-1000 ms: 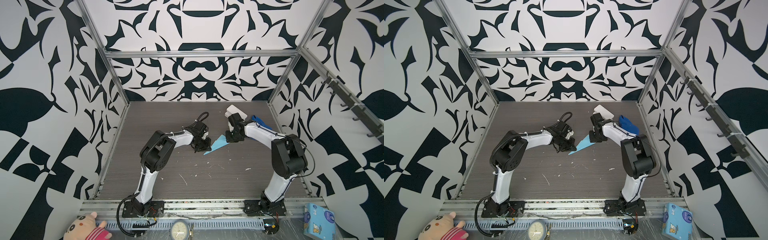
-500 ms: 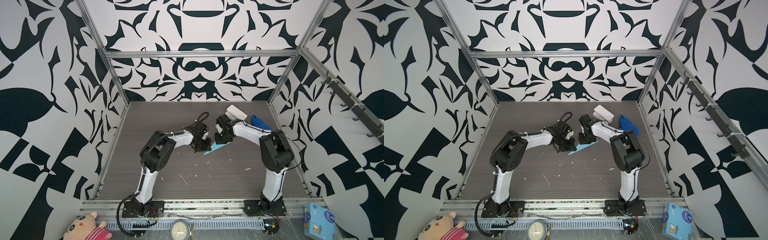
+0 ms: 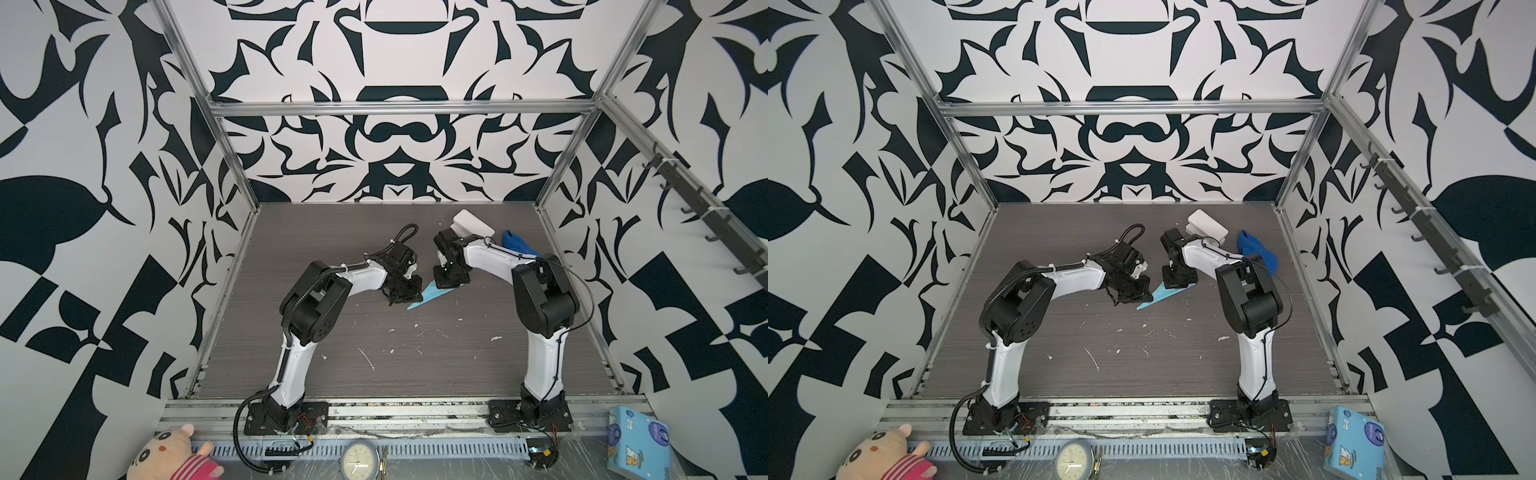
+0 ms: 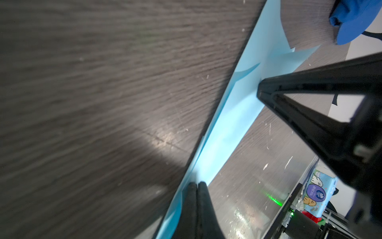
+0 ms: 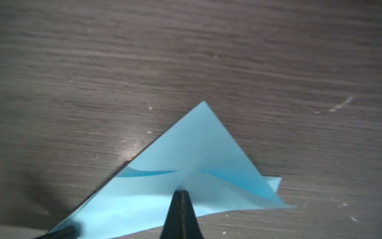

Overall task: Fold a paper plane with a square sheet of paper (pick it up from the middle)
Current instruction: 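Slide the right gripper along the wing crease while the left gripper holds the point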

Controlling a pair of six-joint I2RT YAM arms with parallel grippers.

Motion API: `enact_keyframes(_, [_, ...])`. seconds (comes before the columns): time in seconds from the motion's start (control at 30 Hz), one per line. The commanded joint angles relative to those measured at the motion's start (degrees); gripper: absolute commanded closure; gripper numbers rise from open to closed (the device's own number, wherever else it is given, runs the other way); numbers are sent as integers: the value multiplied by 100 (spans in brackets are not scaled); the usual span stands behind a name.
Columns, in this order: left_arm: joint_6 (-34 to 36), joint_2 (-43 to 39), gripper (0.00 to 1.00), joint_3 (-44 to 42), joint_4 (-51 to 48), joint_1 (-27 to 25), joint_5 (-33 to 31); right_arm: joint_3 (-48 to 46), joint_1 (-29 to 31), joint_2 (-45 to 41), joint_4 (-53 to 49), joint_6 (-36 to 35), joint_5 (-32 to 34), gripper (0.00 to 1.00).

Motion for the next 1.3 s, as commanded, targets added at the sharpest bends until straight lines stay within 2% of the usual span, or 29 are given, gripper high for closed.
enact_keyframes(0.0, [58, 427, 100, -211, -883, 35, -707, 97, -142, -26, -229, 81, 225, 100])
enact_keyframes(0.53, [62, 394, 100, -232, -892, 35, -751, -329, -793, -143, -297, 13, 547, 100])
enact_keyframes(0.73, [71, 401, 100, -213, -879, 35, -724, -288, -983, -592, -415, -32, 835, 100])
enact_keyframes(0.83, [93, 410, 100, -197, -885, 36, -705, -320, -905, -1065, -314, -30, 472, 100])
enact_keyframes(0.93, [111, 426, 100, -153, -926, 35, -707, -345, -567, -1249, -190, -57, -19, 100])
enact_keyframes(1.07, [115, 444, 100, -122, -944, 37, -707, -328, -31, -1084, 78, -8, -717, 100])
enact_keyframes(1.27, [125, 455, 100, -118, -965, 35, -698, 1, 398, -559, 192, 115, -1093, 100])
